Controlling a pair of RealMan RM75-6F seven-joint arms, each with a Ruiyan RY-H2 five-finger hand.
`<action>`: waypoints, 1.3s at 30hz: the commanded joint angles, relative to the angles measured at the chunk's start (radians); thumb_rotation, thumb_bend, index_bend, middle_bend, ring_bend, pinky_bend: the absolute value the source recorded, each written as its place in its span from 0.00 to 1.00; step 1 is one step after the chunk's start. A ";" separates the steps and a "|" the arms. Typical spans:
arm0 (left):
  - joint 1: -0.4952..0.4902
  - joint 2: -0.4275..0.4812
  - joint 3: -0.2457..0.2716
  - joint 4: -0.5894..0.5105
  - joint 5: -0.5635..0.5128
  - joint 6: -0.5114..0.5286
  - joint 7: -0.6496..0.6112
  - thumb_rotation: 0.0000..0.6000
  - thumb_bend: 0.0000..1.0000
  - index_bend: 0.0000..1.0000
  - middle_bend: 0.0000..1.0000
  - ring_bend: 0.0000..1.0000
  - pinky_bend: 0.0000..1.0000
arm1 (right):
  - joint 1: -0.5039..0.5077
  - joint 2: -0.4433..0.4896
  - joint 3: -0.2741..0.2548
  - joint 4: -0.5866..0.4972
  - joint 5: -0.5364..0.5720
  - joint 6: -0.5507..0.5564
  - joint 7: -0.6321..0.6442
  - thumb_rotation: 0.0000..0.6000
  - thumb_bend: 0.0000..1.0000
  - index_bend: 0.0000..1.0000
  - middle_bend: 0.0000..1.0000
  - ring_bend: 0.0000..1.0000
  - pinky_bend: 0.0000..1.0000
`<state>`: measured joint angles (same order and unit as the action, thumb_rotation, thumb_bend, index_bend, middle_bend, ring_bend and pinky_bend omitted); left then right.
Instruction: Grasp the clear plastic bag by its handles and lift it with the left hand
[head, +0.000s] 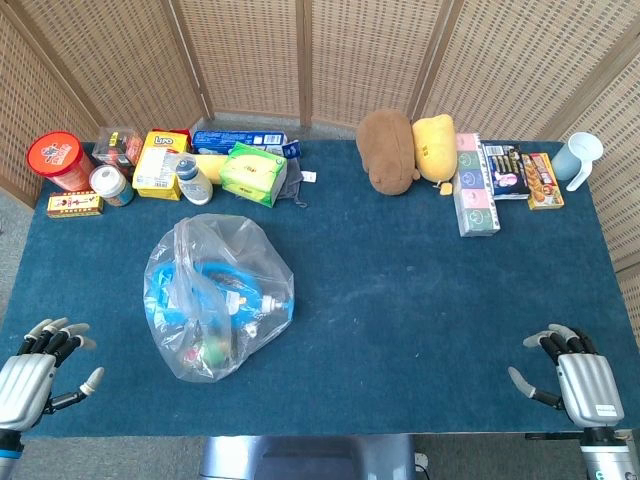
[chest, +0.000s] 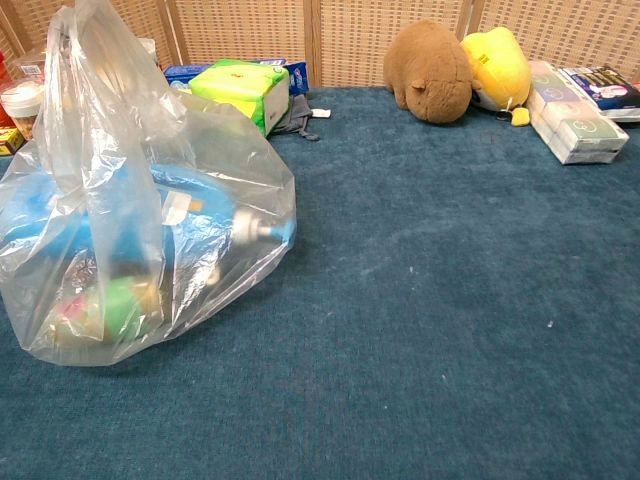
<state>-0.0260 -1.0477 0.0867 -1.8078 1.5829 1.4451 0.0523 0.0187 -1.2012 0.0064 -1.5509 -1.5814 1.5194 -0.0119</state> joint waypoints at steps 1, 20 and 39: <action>0.000 -0.001 0.000 0.000 -0.002 -0.002 0.002 0.00 0.28 0.35 0.24 0.12 0.08 | 0.001 -0.001 0.000 0.001 0.002 -0.002 -0.001 0.16 0.33 0.39 0.38 0.24 0.18; -0.009 0.026 -0.008 -0.019 0.001 -0.004 -0.015 0.00 0.28 0.35 0.24 0.12 0.08 | -0.009 0.001 -0.004 0.005 -0.003 0.015 0.014 0.16 0.33 0.38 0.38 0.24 0.18; -0.136 0.145 -0.054 -0.062 -0.029 -0.166 -0.490 0.00 0.26 0.27 0.24 0.12 0.08 | -0.008 0.007 -0.002 -0.002 0.005 0.007 0.006 0.16 0.33 0.39 0.38 0.24 0.18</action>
<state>-0.1200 -0.9378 0.0477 -1.8607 1.5639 1.3346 -0.3247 0.0109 -1.1947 0.0043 -1.5519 -1.5770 1.5264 -0.0050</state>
